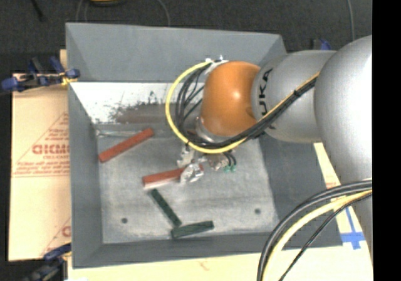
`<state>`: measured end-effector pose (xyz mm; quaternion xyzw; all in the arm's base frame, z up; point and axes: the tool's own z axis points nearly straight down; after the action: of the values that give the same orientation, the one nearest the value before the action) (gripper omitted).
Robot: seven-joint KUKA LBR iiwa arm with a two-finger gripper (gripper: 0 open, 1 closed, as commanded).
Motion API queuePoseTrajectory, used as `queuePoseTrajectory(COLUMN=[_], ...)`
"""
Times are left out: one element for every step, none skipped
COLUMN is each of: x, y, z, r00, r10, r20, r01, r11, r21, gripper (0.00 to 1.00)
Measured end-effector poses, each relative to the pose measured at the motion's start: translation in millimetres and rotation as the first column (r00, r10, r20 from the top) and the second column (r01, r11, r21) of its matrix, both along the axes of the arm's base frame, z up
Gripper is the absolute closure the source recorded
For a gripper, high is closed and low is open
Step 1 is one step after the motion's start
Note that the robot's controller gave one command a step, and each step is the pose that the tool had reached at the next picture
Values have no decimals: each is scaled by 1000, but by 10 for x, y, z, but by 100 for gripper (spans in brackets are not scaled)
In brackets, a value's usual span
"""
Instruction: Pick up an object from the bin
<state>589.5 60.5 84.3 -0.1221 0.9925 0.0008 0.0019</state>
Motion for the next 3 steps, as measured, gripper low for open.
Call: queuePoseTrajectory(x=[-7, -6, 2], y=[0, -2, -2], z=[23, 100, 163], r00=[1000, 1000, 1000], r10=[0, -1, -1], r20=[-1, -1, 1], r01=[0, 1, 1], r11=[1000, 1000, 1000], r21=[0, 0, 0], gripper=[100, 100, 100])
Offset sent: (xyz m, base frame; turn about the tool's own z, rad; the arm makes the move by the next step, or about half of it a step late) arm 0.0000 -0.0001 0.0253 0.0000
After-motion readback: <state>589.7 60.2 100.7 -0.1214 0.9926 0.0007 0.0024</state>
